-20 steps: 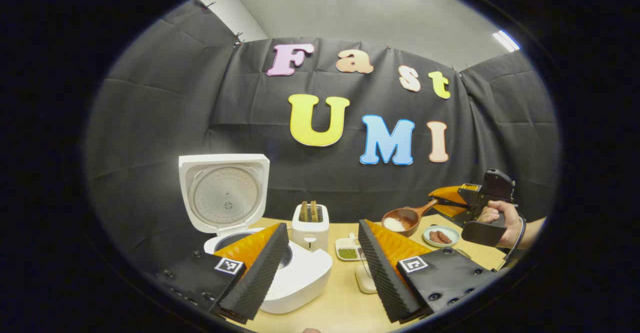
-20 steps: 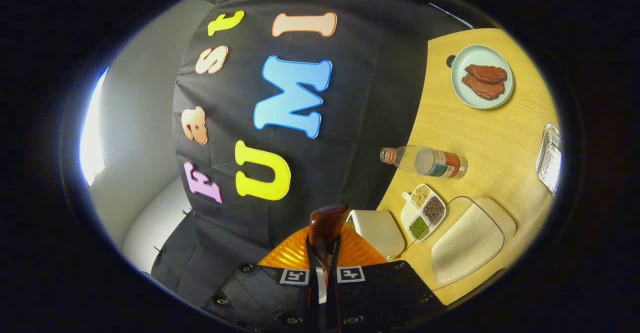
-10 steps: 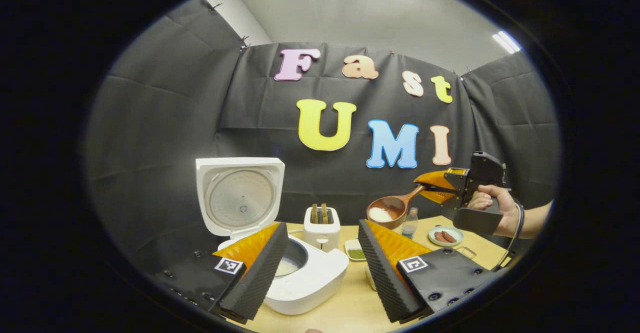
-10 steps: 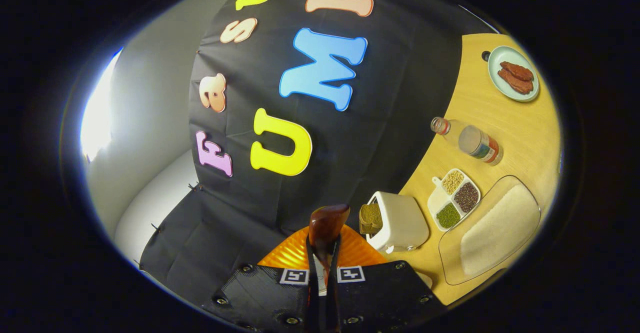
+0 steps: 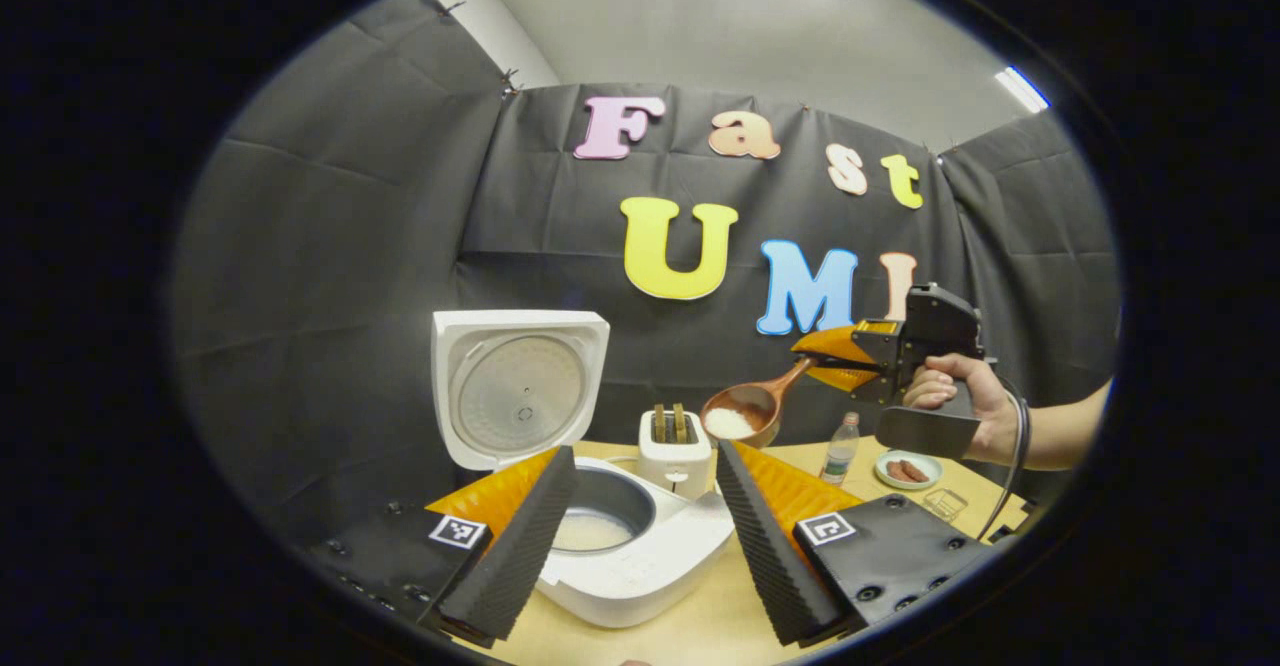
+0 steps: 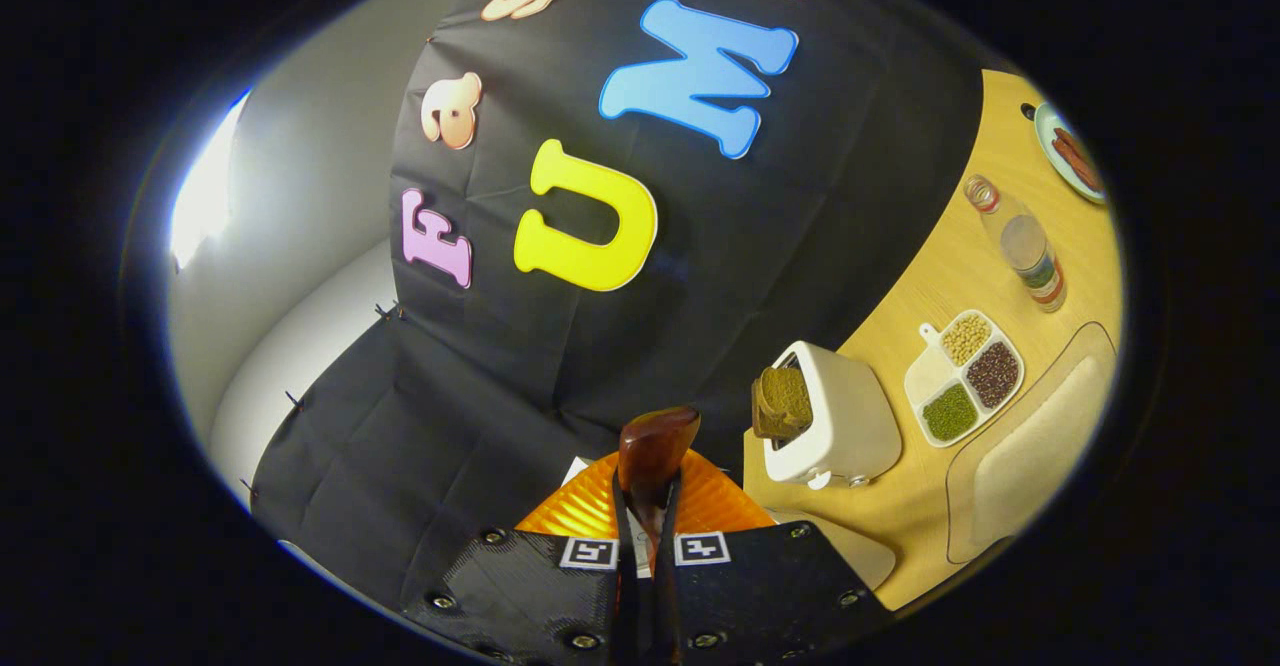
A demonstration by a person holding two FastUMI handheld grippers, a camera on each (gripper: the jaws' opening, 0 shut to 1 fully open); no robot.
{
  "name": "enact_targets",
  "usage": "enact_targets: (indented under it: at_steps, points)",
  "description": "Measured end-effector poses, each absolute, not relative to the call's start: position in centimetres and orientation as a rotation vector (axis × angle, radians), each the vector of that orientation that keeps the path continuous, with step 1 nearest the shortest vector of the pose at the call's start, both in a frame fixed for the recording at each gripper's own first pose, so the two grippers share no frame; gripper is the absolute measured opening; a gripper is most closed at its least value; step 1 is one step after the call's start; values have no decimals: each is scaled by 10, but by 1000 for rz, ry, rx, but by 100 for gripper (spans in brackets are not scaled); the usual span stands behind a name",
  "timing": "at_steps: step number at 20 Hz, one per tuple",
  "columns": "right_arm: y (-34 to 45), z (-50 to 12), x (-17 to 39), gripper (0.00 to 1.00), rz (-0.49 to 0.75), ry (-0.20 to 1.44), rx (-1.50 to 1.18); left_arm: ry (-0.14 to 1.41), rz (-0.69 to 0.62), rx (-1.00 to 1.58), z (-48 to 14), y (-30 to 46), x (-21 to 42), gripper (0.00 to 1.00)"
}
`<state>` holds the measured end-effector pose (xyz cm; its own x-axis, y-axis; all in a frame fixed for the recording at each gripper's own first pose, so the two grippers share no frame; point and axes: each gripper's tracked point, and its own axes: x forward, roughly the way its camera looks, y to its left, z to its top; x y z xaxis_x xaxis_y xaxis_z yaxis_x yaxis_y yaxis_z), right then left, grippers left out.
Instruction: Close the left gripper, press the button to open the rice cooker; take a wooden spoon from the chopstick holder with the right hand, scoop a spoonful of rice and pour it into the rice cooker, then put the wooden spoon back into the chopstick holder.
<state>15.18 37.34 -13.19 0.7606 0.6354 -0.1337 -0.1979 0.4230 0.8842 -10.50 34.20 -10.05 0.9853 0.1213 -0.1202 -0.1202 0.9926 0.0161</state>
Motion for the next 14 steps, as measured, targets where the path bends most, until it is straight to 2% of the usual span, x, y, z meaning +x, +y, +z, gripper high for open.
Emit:
enact_targets:
  at_steps: [3,5,14]
  points:
    - [400,-140,155,6,568,525,953,122,129,2,-103,347,-109,96]
    - [416,-146,157,6,580,544,922,125,131,1,-106,351,-112,99]
    - [492,-171,174,6,654,594,710,124,156,-10,-111,365,-114,98]
